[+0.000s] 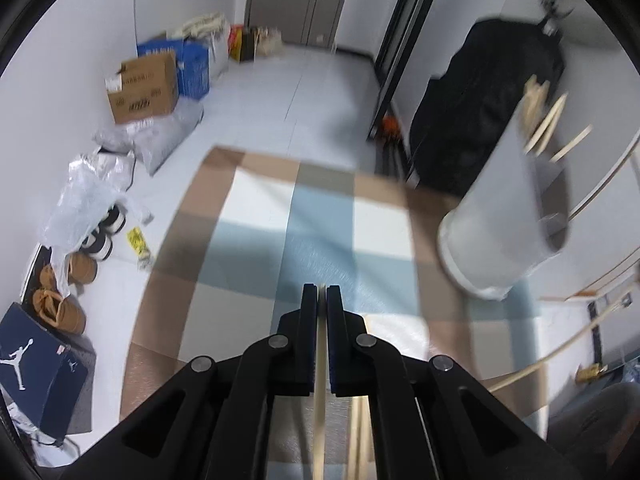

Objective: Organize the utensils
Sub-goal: 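Carry both held chopsticks up toward the white holder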

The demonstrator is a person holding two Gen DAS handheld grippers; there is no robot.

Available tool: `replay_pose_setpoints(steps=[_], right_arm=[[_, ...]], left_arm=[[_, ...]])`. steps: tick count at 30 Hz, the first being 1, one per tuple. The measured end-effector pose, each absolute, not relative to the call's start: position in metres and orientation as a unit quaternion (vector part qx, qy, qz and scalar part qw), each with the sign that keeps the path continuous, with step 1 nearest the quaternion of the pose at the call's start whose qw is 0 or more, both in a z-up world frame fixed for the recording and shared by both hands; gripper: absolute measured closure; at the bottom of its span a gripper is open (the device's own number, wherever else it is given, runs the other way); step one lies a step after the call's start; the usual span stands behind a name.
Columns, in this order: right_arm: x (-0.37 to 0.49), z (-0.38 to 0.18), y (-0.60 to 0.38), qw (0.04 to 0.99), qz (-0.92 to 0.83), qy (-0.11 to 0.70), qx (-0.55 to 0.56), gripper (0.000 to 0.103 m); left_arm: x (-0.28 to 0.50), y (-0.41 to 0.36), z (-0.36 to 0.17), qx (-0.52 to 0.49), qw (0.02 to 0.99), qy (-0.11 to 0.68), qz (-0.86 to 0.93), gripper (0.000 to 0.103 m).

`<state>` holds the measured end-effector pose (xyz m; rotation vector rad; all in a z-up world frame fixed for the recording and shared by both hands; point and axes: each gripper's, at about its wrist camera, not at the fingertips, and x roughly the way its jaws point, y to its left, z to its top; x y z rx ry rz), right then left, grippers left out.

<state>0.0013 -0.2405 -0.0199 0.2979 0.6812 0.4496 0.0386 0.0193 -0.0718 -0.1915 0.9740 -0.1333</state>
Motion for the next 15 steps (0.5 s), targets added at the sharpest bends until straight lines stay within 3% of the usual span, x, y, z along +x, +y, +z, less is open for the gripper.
replay_pose_setpoints(steps=[15], right_arm=[[-0.007, 0.02, -0.237, 0.918, 0.216, 0.306, 0.131, 0.1]], left_arm=[[0.021, 0.023, 0.001, -0.104, 0.918, 0.368, -0.107, 0.103]])
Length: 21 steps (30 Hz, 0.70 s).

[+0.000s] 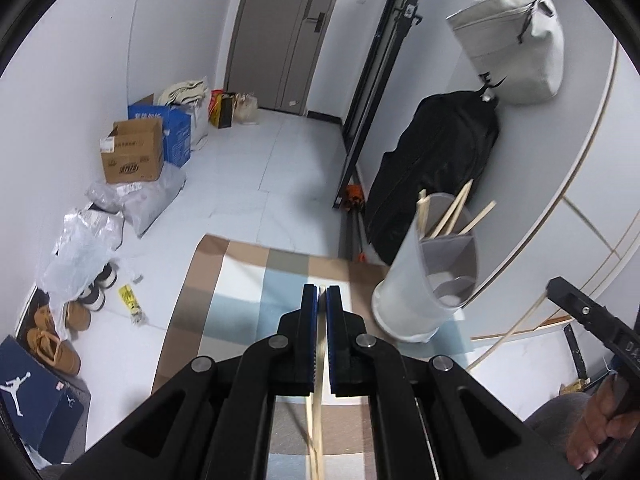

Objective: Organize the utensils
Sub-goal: 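Carry both held chopsticks up toward the white holder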

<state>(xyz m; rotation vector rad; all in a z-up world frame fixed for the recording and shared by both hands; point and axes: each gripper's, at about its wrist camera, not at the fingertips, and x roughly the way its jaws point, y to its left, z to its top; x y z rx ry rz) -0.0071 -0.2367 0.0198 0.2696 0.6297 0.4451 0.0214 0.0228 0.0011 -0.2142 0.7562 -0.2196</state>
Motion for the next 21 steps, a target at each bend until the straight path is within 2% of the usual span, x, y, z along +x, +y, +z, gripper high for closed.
replay_pose_setpoints(steps=[21], right_arm=[[0.044, 0.115, -0.271, 0.938, 0.201, 0.256, 0.122, 0.1]], left_arm=[[0.052, -0.01, 0.11, -0.111, 0.927, 0.304, -0.19, 0.103]])
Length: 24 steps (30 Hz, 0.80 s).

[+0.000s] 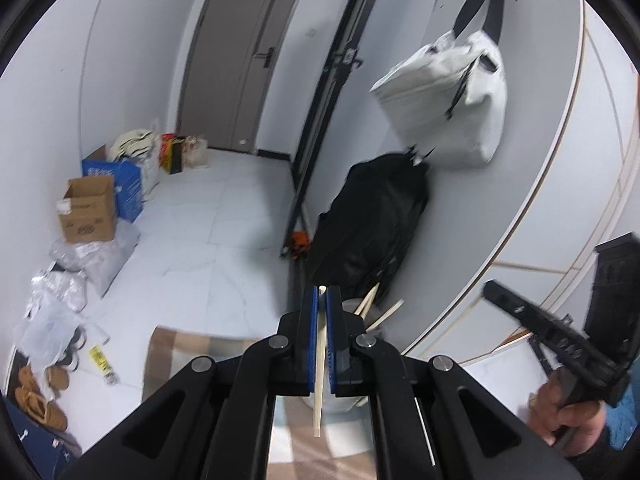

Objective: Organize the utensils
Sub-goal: 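Carry both held chopsticks up toward the white holder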

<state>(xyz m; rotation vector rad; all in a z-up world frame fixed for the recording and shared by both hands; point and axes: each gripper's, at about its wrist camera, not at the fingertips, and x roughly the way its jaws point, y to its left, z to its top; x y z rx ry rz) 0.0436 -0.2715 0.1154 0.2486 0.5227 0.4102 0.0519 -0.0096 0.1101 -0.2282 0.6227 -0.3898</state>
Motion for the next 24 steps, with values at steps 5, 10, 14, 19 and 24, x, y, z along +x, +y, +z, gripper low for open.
replay_pose_setpoints(steps=[5, 10, 14, 19, 24], right_arm=[[0.066, 0.134, -0.277, 0.943, 0.192, 0.247, 0.113, 0.1], [0.084, 0.144, -0.284, 0.946, 0.183, 0.246, 0.11, 0.1], [0.101, 0.144, -0.289, 0.946, 0.18, 0.246, 0.106, 0.1], [0.119, 0.136, -0.289, 0.946, 0.178, 0.251, 0.098, 0.1], [0.136, 0.122, -0.29, 0.942, 0.181, 0.264, 0.101, 0.1]], left_arm=[[0.067, -0.028, 0.139, -0.107, 0.932, 0.276, -0.209, 0.103], [0.086, -0.048, 0.15, -0.092, 0.937, 0.258, -0.215, 0.103], [0.101, -0.062, 0.144, -0.077, 0.937, 0.263, -0.217, 0.103], [0.122, -0.068, 0.123, -0.077, 0.932, 0.285, -0.211, 0.103], [0.138, -0.068, 0.103, -0.075, 0.928, 0.303, -0.203, 0.103]])
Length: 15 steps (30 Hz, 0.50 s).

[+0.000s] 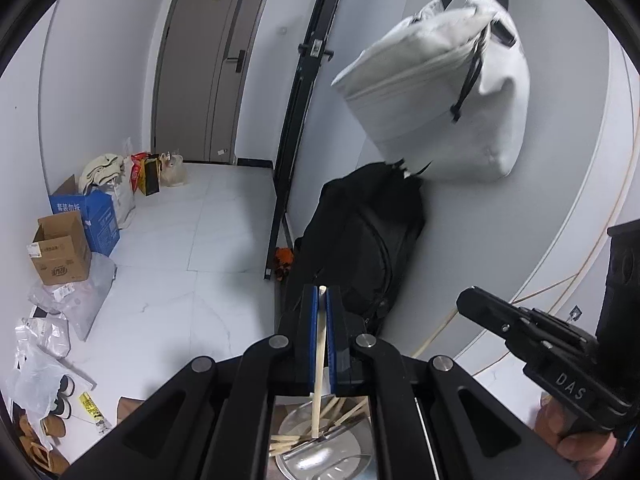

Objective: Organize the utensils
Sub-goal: 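Carry both held chopsticks up toward the white holder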

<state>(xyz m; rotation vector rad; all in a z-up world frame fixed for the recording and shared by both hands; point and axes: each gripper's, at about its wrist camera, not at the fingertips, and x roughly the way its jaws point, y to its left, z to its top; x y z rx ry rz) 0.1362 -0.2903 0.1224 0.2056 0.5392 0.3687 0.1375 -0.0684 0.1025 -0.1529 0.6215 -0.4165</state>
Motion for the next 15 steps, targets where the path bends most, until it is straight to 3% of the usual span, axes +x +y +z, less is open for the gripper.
replay_pose_setpoints(steps=[15], right_arm=[[0.159, 0.09, -0.273, 0.932, 0.189, 0.298, 0.083, 0.1]], left_arm=[[0.151, -0.079, 0.081, -0.055, 0.919, 0.327, -0.212, 0.103]])
